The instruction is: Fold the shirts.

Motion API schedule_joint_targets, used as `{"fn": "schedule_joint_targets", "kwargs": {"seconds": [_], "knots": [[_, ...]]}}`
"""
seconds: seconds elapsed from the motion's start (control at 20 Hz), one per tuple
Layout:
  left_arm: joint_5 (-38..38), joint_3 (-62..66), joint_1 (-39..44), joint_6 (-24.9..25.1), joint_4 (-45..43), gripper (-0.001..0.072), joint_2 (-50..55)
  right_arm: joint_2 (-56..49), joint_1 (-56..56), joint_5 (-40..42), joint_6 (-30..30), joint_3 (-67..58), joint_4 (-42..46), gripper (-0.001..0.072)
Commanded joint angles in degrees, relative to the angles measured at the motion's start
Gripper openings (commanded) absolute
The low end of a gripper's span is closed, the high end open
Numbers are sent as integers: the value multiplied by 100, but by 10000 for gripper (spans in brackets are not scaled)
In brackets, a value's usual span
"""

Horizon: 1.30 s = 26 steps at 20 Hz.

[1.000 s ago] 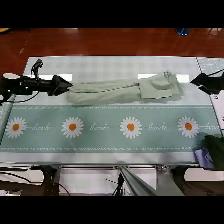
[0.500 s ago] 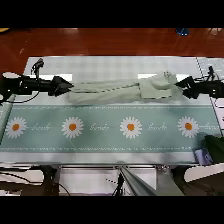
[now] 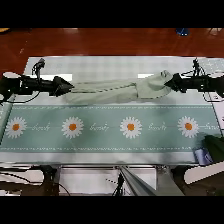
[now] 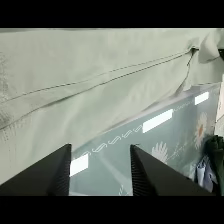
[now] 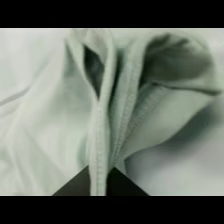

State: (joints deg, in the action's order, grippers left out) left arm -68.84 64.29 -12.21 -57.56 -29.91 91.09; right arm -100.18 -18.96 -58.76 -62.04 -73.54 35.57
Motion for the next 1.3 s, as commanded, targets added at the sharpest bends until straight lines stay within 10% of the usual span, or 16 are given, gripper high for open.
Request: {"fn": "schedule_joint_targets", "kwargs": {"seconds": [0.0, 0.4, 0.55, 0.65, 0.8, 1.25], "knots": [[-205, 7, 4, -13, 195, 337, -20, 520, 42, -579, 107, -79, 302, 28], [-334, 20, 946, -74, 645, 318, -98, 2426, 627, -2048, -1047, -79, 3355, 28], [90, 17, 1742, -227, 645, 316, -98, 3025, 935, -2249, -1484, -79, 3611, 29], [433, 17, 2293, -229, 645, 106, -94, 3410, 1187, -2330, -1812, -79, 3821, 28], [927, 17, 3010, -269, 647, 29, -94, 3969, 1685, -2430, -2284, -79, 4315, 28], [2090, 17, 4391, -647, 815, 29, -48, 5042, 3283, -2929, -3724, -79, 5110, 28]]}}
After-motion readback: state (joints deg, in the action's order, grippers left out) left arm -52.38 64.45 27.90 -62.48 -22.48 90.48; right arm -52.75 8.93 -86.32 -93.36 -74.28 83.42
